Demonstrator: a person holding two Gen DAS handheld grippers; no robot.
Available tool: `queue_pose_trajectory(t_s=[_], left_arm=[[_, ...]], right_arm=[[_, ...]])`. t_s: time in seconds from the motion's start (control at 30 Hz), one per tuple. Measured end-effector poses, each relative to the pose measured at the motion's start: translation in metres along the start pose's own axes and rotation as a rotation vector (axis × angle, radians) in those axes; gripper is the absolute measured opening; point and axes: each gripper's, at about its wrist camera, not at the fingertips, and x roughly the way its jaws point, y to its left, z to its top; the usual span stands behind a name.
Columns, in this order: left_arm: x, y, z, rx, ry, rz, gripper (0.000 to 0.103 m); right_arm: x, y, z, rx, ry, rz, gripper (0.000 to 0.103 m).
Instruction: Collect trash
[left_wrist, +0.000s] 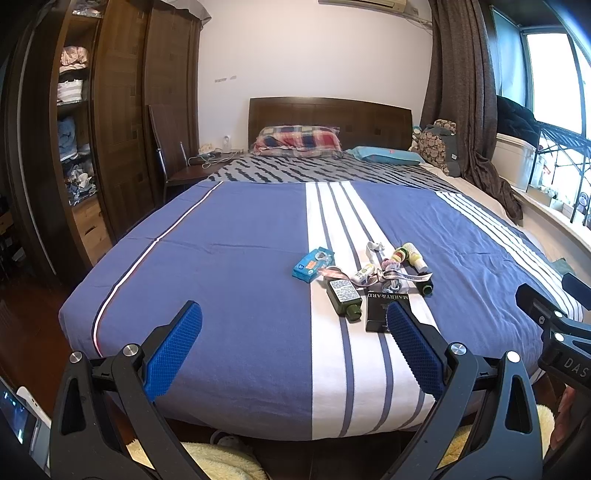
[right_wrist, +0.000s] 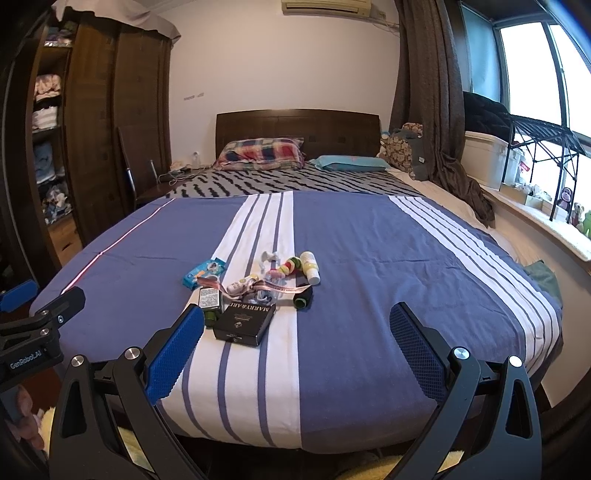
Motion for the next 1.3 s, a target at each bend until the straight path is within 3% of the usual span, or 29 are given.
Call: queue_pose_trajectory(t_s=[1.3], left_arm=[[0.0050, 0.0013, 0.0010, 0.003, 0.008, -0.001, 0.095]], right_arm=[[0.0037, 0.0009, -0.0031, 0.013, 0.003, 0.005, 0.100]])
